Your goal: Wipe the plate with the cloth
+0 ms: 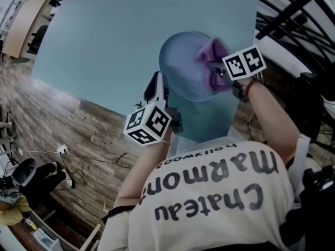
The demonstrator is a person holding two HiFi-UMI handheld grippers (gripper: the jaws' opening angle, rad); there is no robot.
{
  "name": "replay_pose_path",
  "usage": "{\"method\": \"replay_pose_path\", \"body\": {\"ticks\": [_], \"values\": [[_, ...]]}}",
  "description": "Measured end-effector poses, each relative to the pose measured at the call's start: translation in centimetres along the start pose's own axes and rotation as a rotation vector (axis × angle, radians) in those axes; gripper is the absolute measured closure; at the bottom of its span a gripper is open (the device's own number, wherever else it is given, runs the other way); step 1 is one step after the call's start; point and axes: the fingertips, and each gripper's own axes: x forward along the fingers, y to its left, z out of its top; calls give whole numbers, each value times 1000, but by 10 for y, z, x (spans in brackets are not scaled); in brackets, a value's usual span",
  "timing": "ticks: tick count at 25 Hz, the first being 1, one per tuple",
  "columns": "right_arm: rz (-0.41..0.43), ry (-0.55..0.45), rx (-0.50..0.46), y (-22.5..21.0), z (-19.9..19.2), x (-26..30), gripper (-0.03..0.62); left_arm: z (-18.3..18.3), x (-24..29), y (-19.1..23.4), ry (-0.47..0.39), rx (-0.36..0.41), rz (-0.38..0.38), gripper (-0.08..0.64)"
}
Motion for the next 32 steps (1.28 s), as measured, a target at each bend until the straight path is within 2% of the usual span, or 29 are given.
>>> {"method": "replay_pose_path", "body": {"ticks": [4,8,12,20,24,27,29,32], "values": [[83,-53,-15,39,17,1,506,12,4,-5,-16,47,-18,545],[188,-84,-44,88,28,8,506,14,7,-4,-13,53,-19,545],[258,-103,-87,127,34,20,506,12,5,4,-6,47,-8,545],[334,-106,-119,147,27,32,506,8,8,4,9,40,-28,549],[310,-76,-149,143,18,32,506,15,7,4,-4,41,-43,555],[197,45,-263,126,-8,38,506,35,5,-13,-75,84,-93,558],[130,67,-330,116,-20,43,506,45,5,-21,-90,111,-105,558],[142,53,-272,117,-23,46,506,45,5,-17,-79,131,-82,558]]}}
